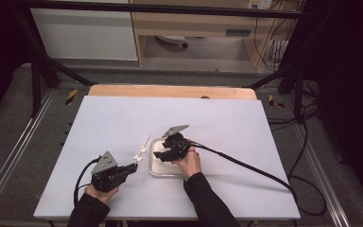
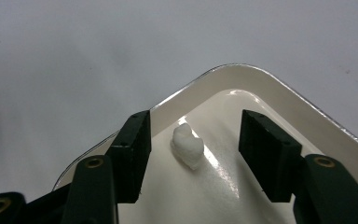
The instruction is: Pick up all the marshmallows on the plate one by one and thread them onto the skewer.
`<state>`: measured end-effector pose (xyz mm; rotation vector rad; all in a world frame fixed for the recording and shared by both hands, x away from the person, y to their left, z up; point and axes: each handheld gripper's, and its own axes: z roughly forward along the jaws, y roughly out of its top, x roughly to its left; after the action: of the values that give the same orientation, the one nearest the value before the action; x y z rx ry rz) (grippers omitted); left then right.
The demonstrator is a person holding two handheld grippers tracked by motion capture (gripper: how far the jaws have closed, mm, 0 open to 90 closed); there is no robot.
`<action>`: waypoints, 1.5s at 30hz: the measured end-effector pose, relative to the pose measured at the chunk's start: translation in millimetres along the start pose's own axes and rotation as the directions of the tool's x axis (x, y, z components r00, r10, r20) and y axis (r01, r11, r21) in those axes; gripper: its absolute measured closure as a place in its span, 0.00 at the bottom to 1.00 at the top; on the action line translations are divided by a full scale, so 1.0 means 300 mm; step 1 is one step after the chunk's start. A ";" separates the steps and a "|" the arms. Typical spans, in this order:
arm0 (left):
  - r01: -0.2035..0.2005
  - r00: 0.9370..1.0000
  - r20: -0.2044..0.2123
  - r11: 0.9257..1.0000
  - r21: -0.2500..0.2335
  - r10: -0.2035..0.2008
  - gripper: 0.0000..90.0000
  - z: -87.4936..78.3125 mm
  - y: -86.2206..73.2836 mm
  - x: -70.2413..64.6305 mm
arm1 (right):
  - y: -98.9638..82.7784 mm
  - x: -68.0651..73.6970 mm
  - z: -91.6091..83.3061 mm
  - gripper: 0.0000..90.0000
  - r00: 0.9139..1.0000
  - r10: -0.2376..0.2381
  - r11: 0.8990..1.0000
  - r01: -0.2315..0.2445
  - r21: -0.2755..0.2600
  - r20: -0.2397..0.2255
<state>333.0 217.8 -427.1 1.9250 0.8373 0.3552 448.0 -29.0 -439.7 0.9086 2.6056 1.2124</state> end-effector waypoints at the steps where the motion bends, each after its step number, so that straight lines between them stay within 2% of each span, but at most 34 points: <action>1: 0.000 1.000 0.000 1.000 0.001 0.000 0.98 0.001 0.000 0.000 | -0.002 0.001 0.004 0.54 1.000 -0.003 1.000 0.003 0.003 -0.007; 14: -0.003 1.000 0.004 1.000 0.003 0.003 0.98 0.002 0.000 -0.001 | -0.010 0.001 0.023 0.72 1.000 -0.001 1.000 0.001 0.013 -0.017; 18: -0.003 1.000 0.005 1.000 0.004 0.003 0.98 0.003 0.000 -0.001 | -0.010 0.003 0.024 0.80 0.999 0.013 1.000 -0.012 0.028 -0.030; 26: -0.005 1.000 0.006 1.000 0.003 0.005 0.98 0.003 0.000 -0.002 | -0.009 0.004 0.011 0.83 0.999 0.029 0.999 -0.028 0.032 -0.028; 29: -0.006 1.000 0.006 1.000 0.000 0.006 0.98 0.002 0.001 -0.004 | 0.001 0.009 -0.014 0.84 0.999 0.026 1.000 -0.025 0.019 -0.035; 36: -0.012 1.000 0.014 1.000 0.000 0.012 0.98 0.003 0.002 -0.012 | 0.027 0.019 -0.110 0.84 0.998 0.022 0.998 -0.026 -0.056 -0.066; 45: -0.022 0.999 0.029 1.000 0.001 0.022 0.98 0.009 0.004 -0.026 | 0.030 0.014 -0.257 0.85 0.992 0.049 0.985 -0.067 -0.160 -0.114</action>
<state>329.5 210.3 -426.6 1.9375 0.7976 0.3392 421.6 -72.6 -381.1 0.9164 2.5294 1.5070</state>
